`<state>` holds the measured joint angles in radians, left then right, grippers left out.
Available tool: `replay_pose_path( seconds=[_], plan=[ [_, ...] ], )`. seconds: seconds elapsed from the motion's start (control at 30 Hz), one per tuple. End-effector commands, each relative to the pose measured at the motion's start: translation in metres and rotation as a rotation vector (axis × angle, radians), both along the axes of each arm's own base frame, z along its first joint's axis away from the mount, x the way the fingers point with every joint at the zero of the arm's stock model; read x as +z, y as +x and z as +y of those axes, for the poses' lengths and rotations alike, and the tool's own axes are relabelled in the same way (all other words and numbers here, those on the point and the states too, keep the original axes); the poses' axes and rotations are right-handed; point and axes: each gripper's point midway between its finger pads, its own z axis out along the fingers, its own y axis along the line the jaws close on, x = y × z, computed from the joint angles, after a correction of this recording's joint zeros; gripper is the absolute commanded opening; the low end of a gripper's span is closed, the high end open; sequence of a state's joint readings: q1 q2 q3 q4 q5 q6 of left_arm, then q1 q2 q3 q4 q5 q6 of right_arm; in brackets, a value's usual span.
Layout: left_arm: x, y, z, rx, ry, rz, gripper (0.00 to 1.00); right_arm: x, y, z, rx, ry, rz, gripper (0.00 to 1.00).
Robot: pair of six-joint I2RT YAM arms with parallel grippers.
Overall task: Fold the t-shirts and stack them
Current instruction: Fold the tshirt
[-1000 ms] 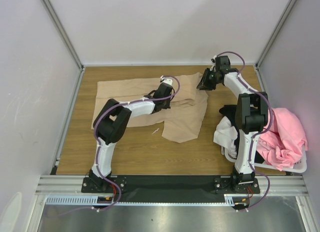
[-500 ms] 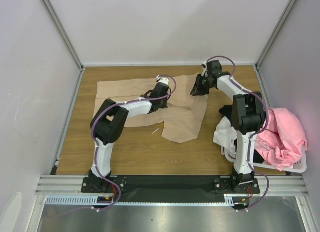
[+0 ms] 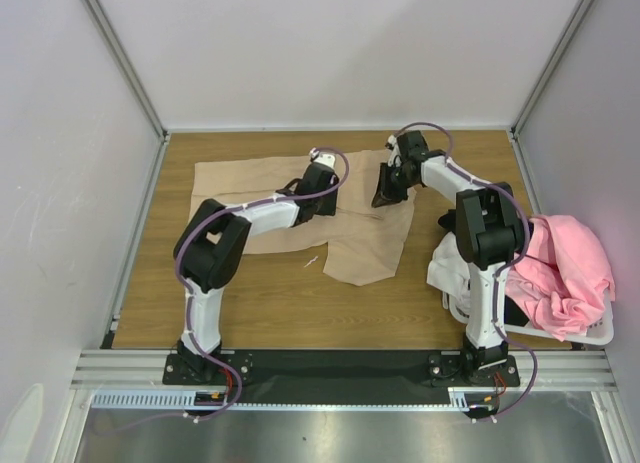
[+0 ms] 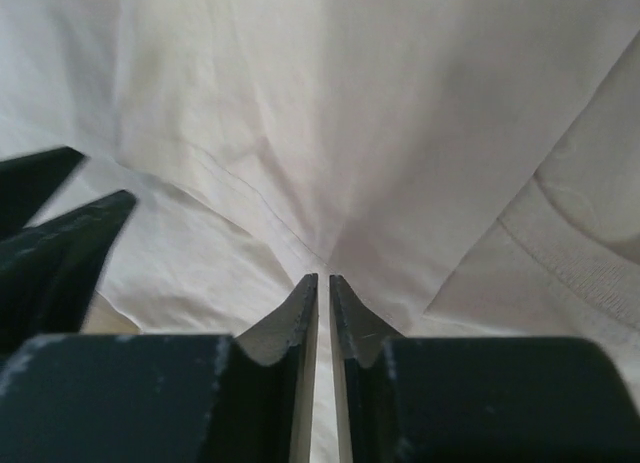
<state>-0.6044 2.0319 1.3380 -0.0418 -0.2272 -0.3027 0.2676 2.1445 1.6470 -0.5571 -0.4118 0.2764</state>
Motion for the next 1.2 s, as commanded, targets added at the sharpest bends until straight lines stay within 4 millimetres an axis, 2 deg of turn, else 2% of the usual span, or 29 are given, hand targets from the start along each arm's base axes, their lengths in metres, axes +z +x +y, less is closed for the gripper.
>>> replay_pose_path(
  seconds=[0.0, 0.1, 0.13, 0.2, 0.23, 0.3, 0.33, 0.4, 0.43, 0.47, 0.67, 0.7, 0.8, 0.87, 0.9, 0.93, 0.97, 1.0, 1.03, 1.07, 1.1, 1.17],
  plan=[
    [0.060, 0.006, 0.007, 0.010, -0.070, -0.090, 0.56, -0.013, -0.017, 0.000, 0.054, -0.040, 0.045, 0.13],
    [0.082, 0.006, 0.023, 0.038, -0.095, -0.099, 0.64, -0.017, -0.021, -0.009, 0.051, -0.079, 0.049, 0.08],
    [0.088, 0.009, 0.033, 0.064, -0.105, -0.103, 0.70, -0.024, -0.026, -0.013, 0.052, -0.109, 0.060, 0.08],
    [0.098, 0.009, 0.049, 0.108, -0.112, -0.093, 0.75, -0.033, -0.031, -0.017, 0.046, -0.129, 0.077, 0.07],
    [0.100, 0.015, 0.066, 0.164, -0.136, -0.080, 0.75, -0.037, -0.033, -0.020, 0.040, -0.145, 0.082, 0.05],
    [0.099, 0.014, 0.085, 0.235, -0.176, -0.027, 0.76, -0.046, -0.040, -0.024, 0.030, -0.159, 0.102, 0.01],
    [0.095, 0.017, 0.106, 0.292, -0.184, -0.005, 0.76, -0.048, -0.042, -0.027, 0.018, -0.174, 0.106, 0.00],
    [0.084, 0.013, 0.126, 0.358, -0.201, 0.049, 0.75, -0.052, -0.050, -0.033, 0.001, -0.196, 0.117, 0.00],
    [0.080, 0.015, 0.143, 0.397, -0.201, 0.056, 0.75, -0.054, -0.052, -0.038, -0.016, -0.218, 0.116, 0.00],
    [0.077, 0.014, 0.151, 0.414, -0.200, 0.064, 0.75, -0.059, -0.060, -0.043, -0.025, -0.229, 0.139, 0.00],
    [0.055, 0.016, 0.200, 0.526, -0.198, 0.110, 0.75, -0.062, -0.080, -0.060, -0.096, -0.264, 0.168, 0.00],
    [0.056, 0.019, 0.205, 0.539, -0.202, 0.108, 0.75, -0.066, -0.087, -0.063, -0.114, -0.261, 0.185, 0.00],
    [0.057, 0.031, 0.222, 0.561, -0.231, 0.096, 0.75, -0.061, -0.090, -0.065, -0.133, -0.251, 0.187, 0.00],
    [0.056, 0.040, 0.232, 0.562, -0.225, 0.086, 0.74, -0.047, -0.079, -0.061, -0.133, -0.231, 0.152, 0.00],
    [0.064, 0.048, 0.236, 0.555, -0.210, 0.063, 0.73, -0.040, -0.074, -0.060, -0.134, -0.226, 0.138, 0.00],
    [0.065, 0.052, 0.242, 0.562, -0.200, 0.060, 0.73, -0.021, -0.056, -0.055, -0.143, -0.204, 0.087, 0.00],
    [0.063, 0.054, 0.246, 0.569, -0.189, 0.071, 0.74, -0.011, -0.046, -0.053, -0.148, -0.190, 0.064, 0.00],
    [0.063, 0.063, 0.249, 0.574, -0.192, 0.071, 0.73, -0.002, -0.038, -0.050, -0.149, -0.178, 0.048, 0.00],
    [0.063, 0.068, 0.256, 0.584, -0.198, 0.074, 0.73, 0.009, -0.025, -0.049, -0.164, -0.161, 0.020, 0.04],
    [0.063, 0.072, 0.256, 0.584, -0.210, 0.076, 0.73, 0.025, -0.003, -0.044, -0.175, -0.138, -0.030, 0.06],
    [0.058, 0.081, 0.256, 0.589, -0.233, 0.088, 0.73, 0.035, 0.012, -0.040, -0.183, -0.119, -0.066, 0.07],
    [0.063, 0.093, 0.259, 0.598, -0.264, 0.074, 0.73, 0.046, 0.044, -0.036, -0.216, -0.089, -0.121, 0.13]
  ],
)
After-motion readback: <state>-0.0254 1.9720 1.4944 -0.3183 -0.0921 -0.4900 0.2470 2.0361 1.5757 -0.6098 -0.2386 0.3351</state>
